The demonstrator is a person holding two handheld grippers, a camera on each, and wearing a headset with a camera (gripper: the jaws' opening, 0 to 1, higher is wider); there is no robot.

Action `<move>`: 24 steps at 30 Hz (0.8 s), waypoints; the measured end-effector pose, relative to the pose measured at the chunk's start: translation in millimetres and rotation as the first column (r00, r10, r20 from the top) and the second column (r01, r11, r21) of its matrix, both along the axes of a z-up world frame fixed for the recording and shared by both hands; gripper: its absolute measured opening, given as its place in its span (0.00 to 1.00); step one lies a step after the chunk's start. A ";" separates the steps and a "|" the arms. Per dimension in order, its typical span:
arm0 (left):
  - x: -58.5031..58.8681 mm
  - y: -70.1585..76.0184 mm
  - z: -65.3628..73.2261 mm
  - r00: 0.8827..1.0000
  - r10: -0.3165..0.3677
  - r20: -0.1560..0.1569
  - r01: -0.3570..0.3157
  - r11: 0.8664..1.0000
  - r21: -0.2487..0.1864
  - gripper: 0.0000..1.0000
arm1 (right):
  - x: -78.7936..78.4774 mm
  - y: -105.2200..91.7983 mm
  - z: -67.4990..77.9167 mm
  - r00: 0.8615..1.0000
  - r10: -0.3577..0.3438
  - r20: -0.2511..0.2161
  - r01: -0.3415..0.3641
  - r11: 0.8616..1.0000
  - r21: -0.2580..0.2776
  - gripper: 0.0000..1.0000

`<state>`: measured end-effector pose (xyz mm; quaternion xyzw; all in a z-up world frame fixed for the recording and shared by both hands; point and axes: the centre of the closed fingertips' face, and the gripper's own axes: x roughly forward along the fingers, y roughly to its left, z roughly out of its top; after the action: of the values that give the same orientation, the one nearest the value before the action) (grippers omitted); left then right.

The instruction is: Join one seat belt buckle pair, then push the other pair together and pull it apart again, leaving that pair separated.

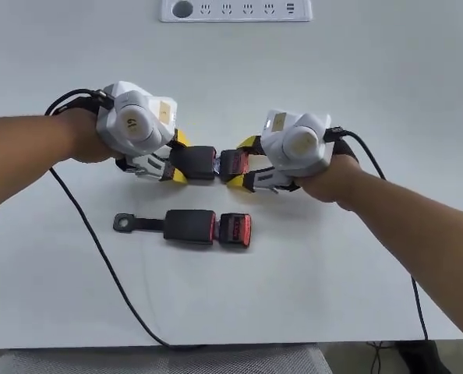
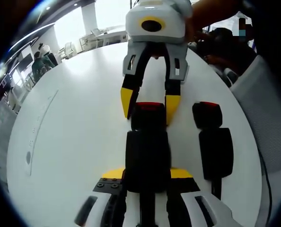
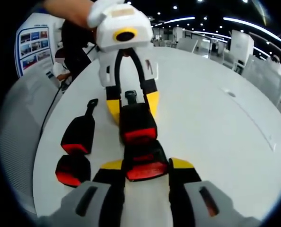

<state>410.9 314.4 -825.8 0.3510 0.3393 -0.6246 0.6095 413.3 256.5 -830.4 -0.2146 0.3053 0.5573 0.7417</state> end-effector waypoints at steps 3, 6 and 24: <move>-0.2 -0.8 0.0 1.000 -0.005 0.002 0.005 1.000 0.012 0.33 | -0.4 -0.6 0.1 1.000 -0.007 -0.001 0.007 1.000 0.001 0.35; 0.1 -0.5 -0.4 1.000 -0.012 0.003 0.012 1.000 0.017 0.33 | -0.7 -0.7 0.1 1.000 -0.008 -0.002 0.008 1.000 -0.004 0.35; -0.7 -0.7 -0.6 1.000 -0.009 0.002 0.009 1.000 0.027 0.33 | -3.2 -4.2 0.2 1.000 -0.026 -0.004 0.026 1.000 0.005 0.36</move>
<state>410.3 313.7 -826.5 0.3613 0.3454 -0.6223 0.6024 410.2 252.3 -830.2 -0.2077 0.3080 0.5487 0.7489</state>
